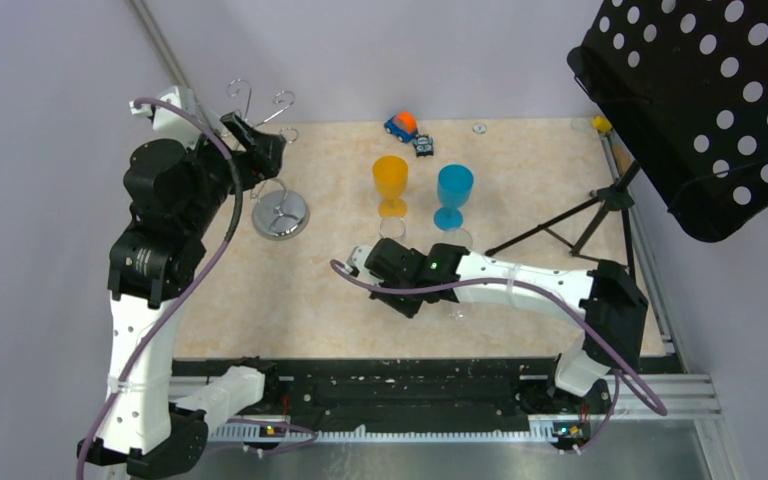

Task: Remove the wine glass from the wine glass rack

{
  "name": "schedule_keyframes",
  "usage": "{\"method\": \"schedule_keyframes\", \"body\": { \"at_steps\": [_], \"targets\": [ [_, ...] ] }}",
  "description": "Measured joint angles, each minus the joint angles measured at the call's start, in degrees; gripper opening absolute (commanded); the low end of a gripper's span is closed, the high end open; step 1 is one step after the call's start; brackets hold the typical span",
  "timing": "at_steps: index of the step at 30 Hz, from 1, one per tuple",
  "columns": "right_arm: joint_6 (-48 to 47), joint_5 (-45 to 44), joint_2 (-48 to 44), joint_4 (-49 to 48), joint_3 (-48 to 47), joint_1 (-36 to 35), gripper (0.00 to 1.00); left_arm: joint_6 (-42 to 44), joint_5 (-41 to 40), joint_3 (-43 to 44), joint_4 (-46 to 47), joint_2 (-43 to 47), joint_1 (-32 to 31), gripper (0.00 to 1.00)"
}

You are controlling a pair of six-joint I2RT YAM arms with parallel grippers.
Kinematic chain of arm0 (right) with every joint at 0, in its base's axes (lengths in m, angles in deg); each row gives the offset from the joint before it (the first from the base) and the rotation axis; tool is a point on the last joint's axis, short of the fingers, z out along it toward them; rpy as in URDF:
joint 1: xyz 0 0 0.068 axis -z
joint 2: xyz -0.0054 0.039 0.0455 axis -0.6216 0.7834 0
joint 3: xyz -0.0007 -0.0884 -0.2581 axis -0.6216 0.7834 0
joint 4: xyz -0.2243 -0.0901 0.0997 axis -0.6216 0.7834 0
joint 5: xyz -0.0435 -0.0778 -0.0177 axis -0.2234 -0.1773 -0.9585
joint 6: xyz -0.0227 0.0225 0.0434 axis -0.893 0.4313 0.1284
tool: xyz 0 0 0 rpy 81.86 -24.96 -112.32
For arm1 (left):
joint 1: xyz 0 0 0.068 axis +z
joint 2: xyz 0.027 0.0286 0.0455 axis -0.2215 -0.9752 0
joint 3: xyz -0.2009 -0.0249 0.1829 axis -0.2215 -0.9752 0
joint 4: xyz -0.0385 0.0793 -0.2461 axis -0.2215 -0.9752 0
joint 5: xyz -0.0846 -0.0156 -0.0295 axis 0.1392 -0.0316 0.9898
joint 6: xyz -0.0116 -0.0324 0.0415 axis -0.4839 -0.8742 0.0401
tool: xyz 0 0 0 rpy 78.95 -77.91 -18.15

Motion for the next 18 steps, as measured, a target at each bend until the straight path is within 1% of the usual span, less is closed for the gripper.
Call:
{"method": "schedule_keyframes", "body": {
  "at_steps": [8, 11, 18],
  "targets": [
    [0.0, 1.0, 1.8, -1.0, 0.0, 0.0, 0.1, 0.9, -0.2, -0.1, 1.2, 0.4, 0.0, 0.82],
    [0.0, 0.9, 2.0, -1.2, 0.0, 0.0, 0.2, 1.3, -1.0, -0.5, 1.7, 1.5, 0.0, 0.8],
    [0.5, 0.9, 2.0, -0.8, -0.7, 0.0, 0.5, 1.5, -3.5, 0.1, 1.6, 2.6, 0.0, 0.79]
  ]
}}
